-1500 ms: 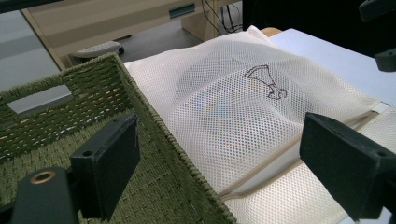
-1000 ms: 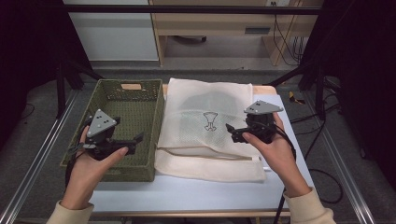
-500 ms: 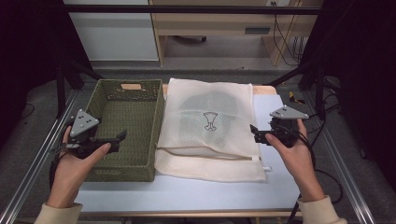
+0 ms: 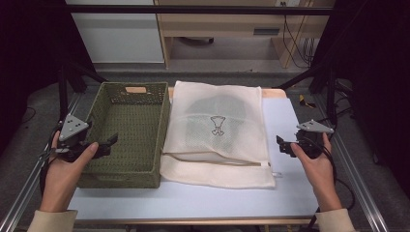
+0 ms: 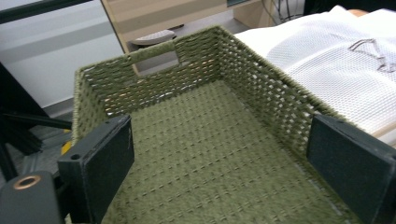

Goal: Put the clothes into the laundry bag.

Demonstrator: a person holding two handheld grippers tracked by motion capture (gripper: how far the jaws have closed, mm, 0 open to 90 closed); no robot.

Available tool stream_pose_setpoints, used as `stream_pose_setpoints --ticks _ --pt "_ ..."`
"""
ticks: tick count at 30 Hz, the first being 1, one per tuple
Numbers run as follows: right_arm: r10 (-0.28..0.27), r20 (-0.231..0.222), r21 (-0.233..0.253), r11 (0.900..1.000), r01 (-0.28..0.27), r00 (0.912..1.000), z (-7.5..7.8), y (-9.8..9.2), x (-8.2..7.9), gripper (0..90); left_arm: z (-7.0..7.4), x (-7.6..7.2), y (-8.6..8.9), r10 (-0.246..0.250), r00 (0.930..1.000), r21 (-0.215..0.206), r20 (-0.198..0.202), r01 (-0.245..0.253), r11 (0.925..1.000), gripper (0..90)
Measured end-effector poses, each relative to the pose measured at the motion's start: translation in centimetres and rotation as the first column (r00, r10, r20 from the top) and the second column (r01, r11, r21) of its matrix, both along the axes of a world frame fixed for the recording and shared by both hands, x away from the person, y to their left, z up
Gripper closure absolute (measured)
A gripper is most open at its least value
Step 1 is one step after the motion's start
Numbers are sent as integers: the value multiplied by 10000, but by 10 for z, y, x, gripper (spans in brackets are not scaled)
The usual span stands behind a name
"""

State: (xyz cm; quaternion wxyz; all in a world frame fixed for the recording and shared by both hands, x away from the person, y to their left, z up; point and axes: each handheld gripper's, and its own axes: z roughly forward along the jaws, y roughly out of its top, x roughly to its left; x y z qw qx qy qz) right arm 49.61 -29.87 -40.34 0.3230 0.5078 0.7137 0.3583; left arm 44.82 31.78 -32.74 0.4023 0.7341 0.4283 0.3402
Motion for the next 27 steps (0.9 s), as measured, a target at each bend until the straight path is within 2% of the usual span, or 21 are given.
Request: stream_pose_setpoints --ticks 4,9,16,19,23,25,27 --pt "-219 -78 152 9996 220 9997 -9 -7 0 80 -3 2 3 115 9999 105 7 -115 9999 76" --pt "-322 -142 435 9985 328 9994 -28 -15 0 83 -10 5 3 135 9999 40 -12 -135 9999 76" --pt "-416 -135 539 9976 423 9990 -45 -16 -1 82 -20 10 -6 4 10000 -228 6 -4 9997 80" --pt "-495 -83 502 9975 499 9987 -59 -16 -2 82 -29 12 -14 -112 9999 -295 30 112 9995 81" --pt "-615 -22 652 9960 615 9981 -68 -18 -5 85 -37 13 -21 -65 9999 -609 150 74 9981 82" --pt "-685 32 638 9956 682 9976 -70 -18 -6 84 -36 14 -24 -217 9998 -330 23 218 9992 86" --pt "-681 11 629 9957 679 9977 -71 -18 -6 84 -34 12 -26 -240 9997 -265 96 243 9994 86"
